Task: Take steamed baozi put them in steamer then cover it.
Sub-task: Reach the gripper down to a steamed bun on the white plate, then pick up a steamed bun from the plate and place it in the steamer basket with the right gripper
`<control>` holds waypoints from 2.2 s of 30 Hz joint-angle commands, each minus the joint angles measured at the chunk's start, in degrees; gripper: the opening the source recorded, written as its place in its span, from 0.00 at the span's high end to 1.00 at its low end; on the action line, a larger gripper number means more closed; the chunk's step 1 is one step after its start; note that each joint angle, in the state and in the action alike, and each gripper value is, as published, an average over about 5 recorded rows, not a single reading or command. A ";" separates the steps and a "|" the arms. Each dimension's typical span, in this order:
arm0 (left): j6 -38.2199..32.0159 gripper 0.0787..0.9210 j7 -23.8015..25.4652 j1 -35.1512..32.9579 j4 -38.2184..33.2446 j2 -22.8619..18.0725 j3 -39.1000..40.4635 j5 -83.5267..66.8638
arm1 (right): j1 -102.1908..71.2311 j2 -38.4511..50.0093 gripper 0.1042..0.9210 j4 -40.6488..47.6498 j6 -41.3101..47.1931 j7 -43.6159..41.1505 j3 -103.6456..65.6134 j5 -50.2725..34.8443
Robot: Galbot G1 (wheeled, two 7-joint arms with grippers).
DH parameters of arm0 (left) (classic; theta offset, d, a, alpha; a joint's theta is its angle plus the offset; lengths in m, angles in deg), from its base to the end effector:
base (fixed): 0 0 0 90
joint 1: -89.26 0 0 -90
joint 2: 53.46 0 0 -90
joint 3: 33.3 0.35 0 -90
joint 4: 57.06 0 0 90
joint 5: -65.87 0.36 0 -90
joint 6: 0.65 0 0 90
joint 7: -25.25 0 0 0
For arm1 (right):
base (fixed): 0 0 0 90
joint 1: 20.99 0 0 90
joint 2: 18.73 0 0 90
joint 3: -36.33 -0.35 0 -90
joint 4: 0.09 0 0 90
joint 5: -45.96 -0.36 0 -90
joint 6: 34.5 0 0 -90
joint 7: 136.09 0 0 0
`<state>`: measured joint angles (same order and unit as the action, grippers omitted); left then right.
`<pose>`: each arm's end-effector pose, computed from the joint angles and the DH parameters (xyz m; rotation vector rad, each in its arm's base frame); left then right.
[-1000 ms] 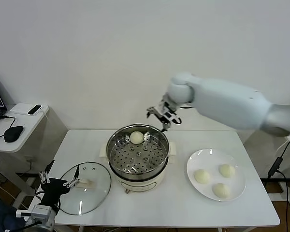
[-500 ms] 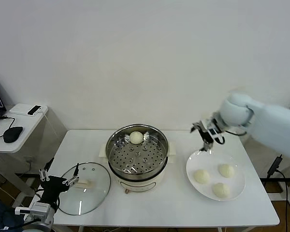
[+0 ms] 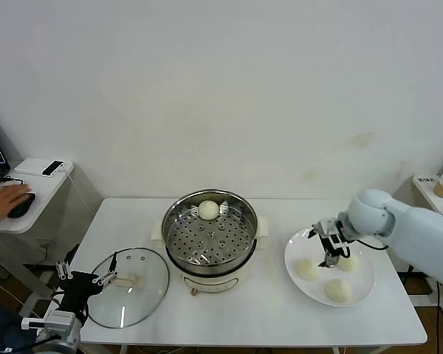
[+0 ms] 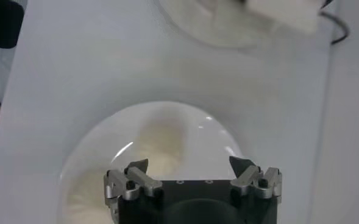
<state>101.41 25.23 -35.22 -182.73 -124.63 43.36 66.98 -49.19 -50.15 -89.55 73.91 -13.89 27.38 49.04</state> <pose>0.1719 0.1091 -0.2524 0.0683 -2.9281 -0.6217 0.4563 -0.1162 -0.1811 1.3132 -1.3879 1.4556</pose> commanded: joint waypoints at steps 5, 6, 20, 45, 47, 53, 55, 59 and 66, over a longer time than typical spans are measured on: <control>0.01 0.12 0.01 0.06 0.45 -0.10 -0.15 0.11 | -8.66 -3.72 0.12 5.37 0.28 0.23 -4.12 4.03; 0.01 0.12 0.01 0.06 0.47 -0.10 -0.18 0.11 | -8.75 -4.25 0.12 5.98 0.28 0.29 -4.23 4.24; -0.05 0.12 -0.02 0.09 0.77 -0.05 -0.44 0.25 | -9.43 -9.00 0.13 11.15 0.40 1.67 -4.92 6.43; 0.12 0.12 -0.01 0.41 -0.29 0.45 -0.03 0.18 | 10.51 -0.85 0.42 3.78 2.05 -2.17 0.78 -4.23; 0.17 0.12 -0.02 0.54 -0.50 0.55 0.14 0.19 | 14.82 -0.43 0.41 2.04 2.56 -2.18 2.93 -6.34; 0.25 0.12 -0.02 0.93 -0.76 0.55 0.67 0.22 | 27.26 -3.79 0.41 -2.88 5.50 -1.55 9.29 -13.86; 0.25 0.12 -0.02 0.99 -0.92 0.48 0.76 0.22 | 30.55 -6.88 0.41 -3.18 6.82 -0.75 10.92 -16.60; 0.24 0.12 -0.02 1.00 -1.35 0.39 0.53 0.18 | 34.13 -14.24 0.41 -1.49 9.19 1.10 13.07 -20.70; 0.22 0.12 -0.07 1.32 -1.29 0.20 -0.18 0.14 | 35.35 -29.86 0.40 5.72 12.95 4.34 13.98 -27.52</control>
<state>101.66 25.18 -34.03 -183.90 -124.16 43.41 67.17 -21.13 -66.24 -87.20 83.28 -11.89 37.88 30.13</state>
